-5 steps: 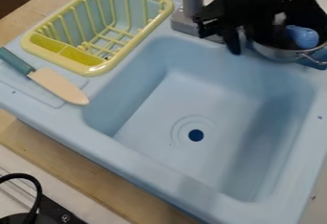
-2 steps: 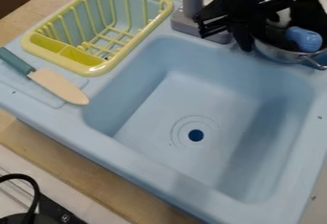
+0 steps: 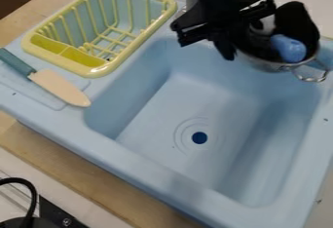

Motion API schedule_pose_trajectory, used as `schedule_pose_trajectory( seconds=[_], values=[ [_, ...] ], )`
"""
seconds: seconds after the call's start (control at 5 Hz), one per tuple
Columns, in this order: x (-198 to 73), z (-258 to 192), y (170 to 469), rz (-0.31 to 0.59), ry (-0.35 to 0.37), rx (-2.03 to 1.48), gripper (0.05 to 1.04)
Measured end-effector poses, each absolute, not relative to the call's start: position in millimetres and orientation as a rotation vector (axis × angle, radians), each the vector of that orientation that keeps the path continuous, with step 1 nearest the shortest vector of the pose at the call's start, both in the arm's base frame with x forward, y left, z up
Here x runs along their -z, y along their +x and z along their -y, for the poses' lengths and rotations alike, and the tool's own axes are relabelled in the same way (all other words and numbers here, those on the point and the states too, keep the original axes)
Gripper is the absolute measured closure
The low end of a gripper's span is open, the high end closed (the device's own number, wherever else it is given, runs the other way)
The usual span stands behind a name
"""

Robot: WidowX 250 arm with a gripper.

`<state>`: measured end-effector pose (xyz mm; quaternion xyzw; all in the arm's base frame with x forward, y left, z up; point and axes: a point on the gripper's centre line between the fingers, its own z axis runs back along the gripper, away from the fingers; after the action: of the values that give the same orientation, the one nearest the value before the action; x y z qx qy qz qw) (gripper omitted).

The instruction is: Moved to the silver pot to the right side of the sink

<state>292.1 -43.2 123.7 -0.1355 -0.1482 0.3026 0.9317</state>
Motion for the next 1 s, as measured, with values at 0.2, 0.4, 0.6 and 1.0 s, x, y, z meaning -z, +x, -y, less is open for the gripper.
schedule_pose_trajectory(
  seconds=[0.2,0.4,0.6,1.0],
  values=[
    [-123,41,275,0.296,-0.264,-0.6,1.025],
    [-112,41,253,0.246,-0.251,-0.572,1.025],
    [-114,43,236,0.25,-0.23,-0.569,1.025],
    [-97,30,209,0.251,-0.189,-0.653,1.025]
  ],
)
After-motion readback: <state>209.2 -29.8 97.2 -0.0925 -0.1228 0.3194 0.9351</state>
